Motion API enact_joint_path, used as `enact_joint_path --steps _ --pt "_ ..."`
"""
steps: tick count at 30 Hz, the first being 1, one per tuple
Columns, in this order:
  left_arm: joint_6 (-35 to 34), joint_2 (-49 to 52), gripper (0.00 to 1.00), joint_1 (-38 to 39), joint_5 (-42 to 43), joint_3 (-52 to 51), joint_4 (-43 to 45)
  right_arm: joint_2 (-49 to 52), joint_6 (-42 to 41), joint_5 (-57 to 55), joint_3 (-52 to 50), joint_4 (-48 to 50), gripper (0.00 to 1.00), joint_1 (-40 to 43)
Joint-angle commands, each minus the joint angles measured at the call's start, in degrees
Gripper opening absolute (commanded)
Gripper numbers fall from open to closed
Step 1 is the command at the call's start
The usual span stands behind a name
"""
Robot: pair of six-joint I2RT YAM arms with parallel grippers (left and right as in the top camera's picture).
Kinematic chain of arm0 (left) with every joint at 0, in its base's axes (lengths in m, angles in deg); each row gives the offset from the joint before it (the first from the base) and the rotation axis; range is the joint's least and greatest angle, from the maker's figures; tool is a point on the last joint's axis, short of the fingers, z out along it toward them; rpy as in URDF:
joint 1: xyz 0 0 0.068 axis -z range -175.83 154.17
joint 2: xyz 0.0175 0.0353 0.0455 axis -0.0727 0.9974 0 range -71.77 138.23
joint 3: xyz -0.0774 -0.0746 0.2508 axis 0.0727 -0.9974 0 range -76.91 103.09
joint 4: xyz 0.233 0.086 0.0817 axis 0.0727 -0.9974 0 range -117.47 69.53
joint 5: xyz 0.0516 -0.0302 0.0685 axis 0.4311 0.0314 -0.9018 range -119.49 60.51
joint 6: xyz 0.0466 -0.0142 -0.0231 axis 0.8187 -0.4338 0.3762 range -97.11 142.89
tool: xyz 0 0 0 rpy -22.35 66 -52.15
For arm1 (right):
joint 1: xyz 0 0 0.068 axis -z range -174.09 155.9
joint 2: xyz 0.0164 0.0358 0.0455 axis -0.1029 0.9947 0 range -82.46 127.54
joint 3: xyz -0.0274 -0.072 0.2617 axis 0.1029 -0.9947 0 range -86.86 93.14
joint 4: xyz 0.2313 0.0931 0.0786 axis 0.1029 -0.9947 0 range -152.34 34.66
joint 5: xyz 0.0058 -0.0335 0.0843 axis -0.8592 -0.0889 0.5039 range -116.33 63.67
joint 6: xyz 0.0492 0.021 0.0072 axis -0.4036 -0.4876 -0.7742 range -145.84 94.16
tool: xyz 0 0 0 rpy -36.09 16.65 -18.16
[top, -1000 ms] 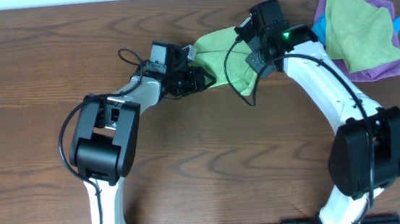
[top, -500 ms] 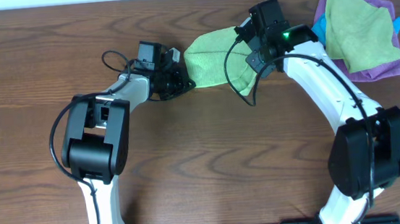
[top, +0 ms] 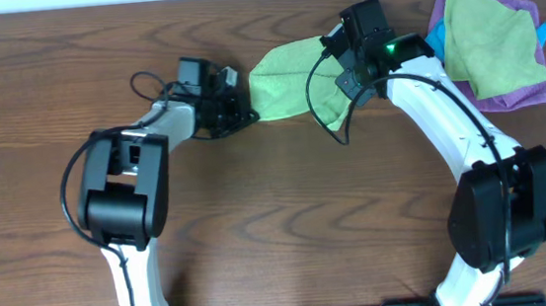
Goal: Fold the cloth
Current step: 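Grasp the green towel's top corners with left and right grippers, then lift the towel with both grippers, raising it off the table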
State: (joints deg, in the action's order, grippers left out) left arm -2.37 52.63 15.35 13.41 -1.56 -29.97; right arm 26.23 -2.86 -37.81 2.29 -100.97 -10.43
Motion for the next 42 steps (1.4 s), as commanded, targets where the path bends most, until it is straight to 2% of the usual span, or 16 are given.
enact_joint_path --steps 1,8,16,19,23,30,36,42 --pt "1.3 -3.6 0.06 -3.2 -2.2 -1.6 -1.9 -0.5 -1.8 -0.5 1.3 0.0 0.01 -0.4" --pt "1.1 -10.1 0.06 -4.8 -2.3 -1.6 -2.6 -0.8 -2.6 4.0 2.4 -0.3 0.01 -4.8" --pt "-1.8 -11.0 0.06 -4.7 0.4 -1.6 -2.3 -0.8 -3.0 3.7 2.4 1.1 0.01 -10.4" --pt "-2.0 -11.7 0.06 -5.4 0.9 -1.2 -2.3 -0.8 -2.5 0.8 2.4 3.3 0.01 -10.7" --pt "-2.0 -15.1 0.06 -6.9 2.1 2.3 -2.3 -0.8 2.3 -5.8 3.5 7.2 0.01 -10.8" --pt "-0.4 -21.8 0.06 -8.9 -1.6 9.4 -4.9 -0.8 4.2 -19.7 9.0 14.2 0.01 -10.8" --pt "-0.5 -25.3 0.06 -10.0 -1.5 11.2 -8.4 -1.0 5.9 -20.5 15.1 14.7 0.01 -11.5" --pt "0.7 -26.0 0.05 -11.5 -1.8 11.2 -10.1 -1.9 6.5 -20.5 15.4 13.2 0.01 -12.6"
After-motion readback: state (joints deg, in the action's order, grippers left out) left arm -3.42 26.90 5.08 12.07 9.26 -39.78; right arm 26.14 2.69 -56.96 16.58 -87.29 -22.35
